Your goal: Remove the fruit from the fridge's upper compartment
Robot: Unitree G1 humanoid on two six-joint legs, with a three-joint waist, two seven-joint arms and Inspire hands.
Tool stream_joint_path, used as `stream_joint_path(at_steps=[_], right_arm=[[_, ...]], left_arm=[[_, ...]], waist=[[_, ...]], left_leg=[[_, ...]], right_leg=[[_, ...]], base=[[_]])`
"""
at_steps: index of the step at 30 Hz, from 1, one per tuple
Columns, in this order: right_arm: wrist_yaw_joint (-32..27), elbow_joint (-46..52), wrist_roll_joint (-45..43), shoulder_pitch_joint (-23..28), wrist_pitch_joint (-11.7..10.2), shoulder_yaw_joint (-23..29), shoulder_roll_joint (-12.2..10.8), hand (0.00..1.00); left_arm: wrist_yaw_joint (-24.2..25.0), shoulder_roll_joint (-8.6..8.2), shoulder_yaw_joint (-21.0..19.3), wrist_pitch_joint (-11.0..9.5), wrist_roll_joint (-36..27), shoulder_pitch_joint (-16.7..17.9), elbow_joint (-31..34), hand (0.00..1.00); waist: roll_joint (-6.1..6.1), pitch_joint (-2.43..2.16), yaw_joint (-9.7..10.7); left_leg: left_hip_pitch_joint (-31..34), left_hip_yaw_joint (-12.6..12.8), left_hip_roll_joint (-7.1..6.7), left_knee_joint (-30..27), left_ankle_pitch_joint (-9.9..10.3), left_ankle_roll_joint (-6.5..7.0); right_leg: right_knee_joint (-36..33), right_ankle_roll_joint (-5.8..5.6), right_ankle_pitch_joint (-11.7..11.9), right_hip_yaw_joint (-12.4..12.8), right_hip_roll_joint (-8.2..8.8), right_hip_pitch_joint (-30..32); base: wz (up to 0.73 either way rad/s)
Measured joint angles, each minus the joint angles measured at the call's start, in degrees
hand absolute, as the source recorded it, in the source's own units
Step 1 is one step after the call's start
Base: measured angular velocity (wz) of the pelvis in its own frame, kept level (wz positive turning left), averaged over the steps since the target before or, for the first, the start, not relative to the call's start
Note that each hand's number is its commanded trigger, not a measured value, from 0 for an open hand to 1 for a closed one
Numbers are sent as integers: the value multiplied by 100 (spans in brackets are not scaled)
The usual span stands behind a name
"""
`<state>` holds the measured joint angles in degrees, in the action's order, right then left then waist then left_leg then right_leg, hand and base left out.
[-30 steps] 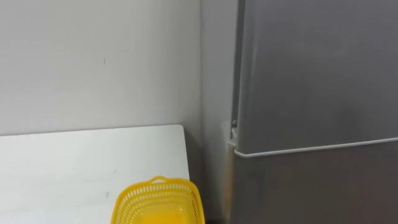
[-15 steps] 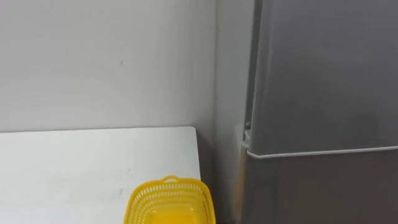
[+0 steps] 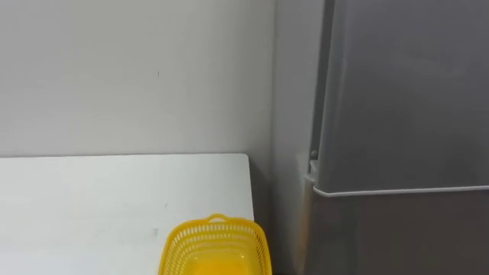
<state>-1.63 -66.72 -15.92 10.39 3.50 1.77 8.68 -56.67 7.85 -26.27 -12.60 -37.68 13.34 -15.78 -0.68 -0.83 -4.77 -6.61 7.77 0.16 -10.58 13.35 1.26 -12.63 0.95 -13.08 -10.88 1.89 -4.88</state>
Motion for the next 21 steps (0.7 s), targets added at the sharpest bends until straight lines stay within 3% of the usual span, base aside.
stream_joint_path(at_steps=[1, 6, 9, 11, 14, 18, 21], right_arm=[[-39, -8, 63, 6, -19, -21, 0, 0], [-67, -13, 49, 96, -100, -38, -7, 0], [-64, -79, -14, 89, -100, -24, -5, 0], [7, -91, 1, 139, -97, 44, -7, 0], [176, -87, -11, 142, -90, 60, -14, 0], [302, -85, -116, 180, -31, 59, -14, 0], [428, -89, -237, 185, -20, 59, -13, 0]], left_arm=[[-78, 37, -5, -99, 19, 1, 290, 0], [-242, 120, -272, -174, 115, 26, 1782, 0], [-115, 340, -305, -180, 258, 20, 2601, 0], [172, 425, -301, -179, 611, 12, 3136, 0], [626, 443, -278, -173, 629, -45, 3898, 0], [1247, 454, -105, -100, 641, -373, 4229, 0], [1956, 457, 254, -15, 855, -503, 4518, 0]], waist=[[-10, -1, -30], [-62, 14, -49], [-103, 46, -12], [-136, 65, 16], [-137, 82, 155], [-161, 96, 209], [-154, 118, 317]], left_leg=[[-5, -5, -1, 3, 0, 0], [0, -7, 0, 14, 0, 0], [9, -13, -1, 10, 0, 0], [10, -22, -1, 9, 0, 0], [46, -53, -2, -13, 0, 0], [98, -52, 6, -38, 0, -1], [112, -62, 3, -36, 0, -2]], right_leg=[[-6, 0, 0, 1, -1, 0], [0, 0, 0, 7, -9, 9], [4, 0, 0, 18, -14, 9], [20, 0, 0, -18, -6, -2], [54, 0, 0, -64, -2, -7], [91, 1, 8, -45, -14, 8], [104, -2, 10, -35, -16, -4]], base=[[0], [0], [0], [0], [7], [2], [3]])
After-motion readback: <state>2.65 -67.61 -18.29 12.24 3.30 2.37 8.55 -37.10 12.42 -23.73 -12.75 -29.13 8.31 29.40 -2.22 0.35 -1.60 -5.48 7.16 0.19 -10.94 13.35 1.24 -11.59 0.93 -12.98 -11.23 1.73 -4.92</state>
